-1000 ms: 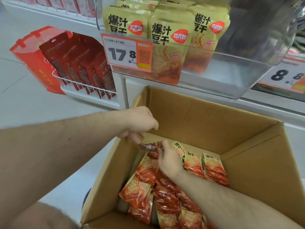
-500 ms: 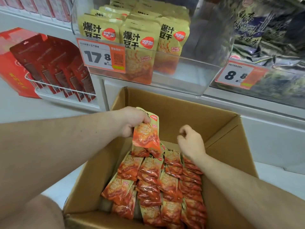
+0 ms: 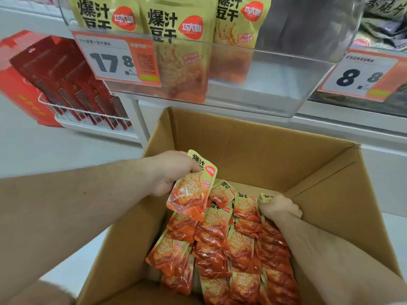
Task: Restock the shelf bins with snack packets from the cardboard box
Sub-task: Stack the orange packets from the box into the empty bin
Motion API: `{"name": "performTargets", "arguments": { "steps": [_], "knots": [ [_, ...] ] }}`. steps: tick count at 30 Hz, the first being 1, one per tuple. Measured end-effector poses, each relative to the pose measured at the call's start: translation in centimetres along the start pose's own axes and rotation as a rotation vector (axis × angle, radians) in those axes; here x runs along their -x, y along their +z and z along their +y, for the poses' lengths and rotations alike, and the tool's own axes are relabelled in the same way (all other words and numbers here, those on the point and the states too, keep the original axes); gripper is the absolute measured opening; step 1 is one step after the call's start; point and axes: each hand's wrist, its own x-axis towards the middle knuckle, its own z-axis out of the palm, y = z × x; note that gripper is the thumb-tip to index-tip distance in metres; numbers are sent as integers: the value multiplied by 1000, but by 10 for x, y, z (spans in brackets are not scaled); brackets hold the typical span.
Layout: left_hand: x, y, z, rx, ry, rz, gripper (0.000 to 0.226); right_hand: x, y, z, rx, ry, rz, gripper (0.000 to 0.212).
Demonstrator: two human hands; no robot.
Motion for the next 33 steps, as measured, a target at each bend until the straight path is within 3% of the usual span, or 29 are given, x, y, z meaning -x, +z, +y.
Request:
{"name": "performTargets", "arguments": {
  "steps": [2, 5, 8, 12, 15, 17, 20, 25, 28, 31, 33],
  "knots": [
    [1, -3, 0, 17, -15, 24, 18, 14, -13, -9, -125, -5, 1, 62],
    [4, -7, -1, 78, -48, 62, 25, 47, -37, -28, -594, 13, -115, 59],
    [10, -7, -2, 137, -69, 91, 33, 107, -62, -39, -911, -149, -158, 37],
    [25, -2, 3, 288, -30, 68, 38, 183, -90, -42, -997, -483, -78, 24],
    [38, 6, 12, 423, 43, -62, 57, 212, -99, -45, -879, -615, 29, 36],
    [54, 12, 18, 389, 105, -118, 48, 225, -106, -44, -788, -698, 90, 45],
    [67, 17, 21, 335, 246, -36, 25, 240, -118, -40, -719, -767, 165, 53],
    [87, 4, 30, 254, 438, -15, 24, 243, -157, -34, -820, -736, 237, 48],
    [105, -2, 40, 188, 540, -75, 30, 236, -194, -36, -932, -697, 80, 54],
    [121, -3, 47, 142, 634, -156, 33, 237, -221, -38, -989, -759, -161, 29],
    [126, -2, 51, 140, 684, -196, 33, 244, -234, -38, -995, -802, -237, 17]
  ]
}}
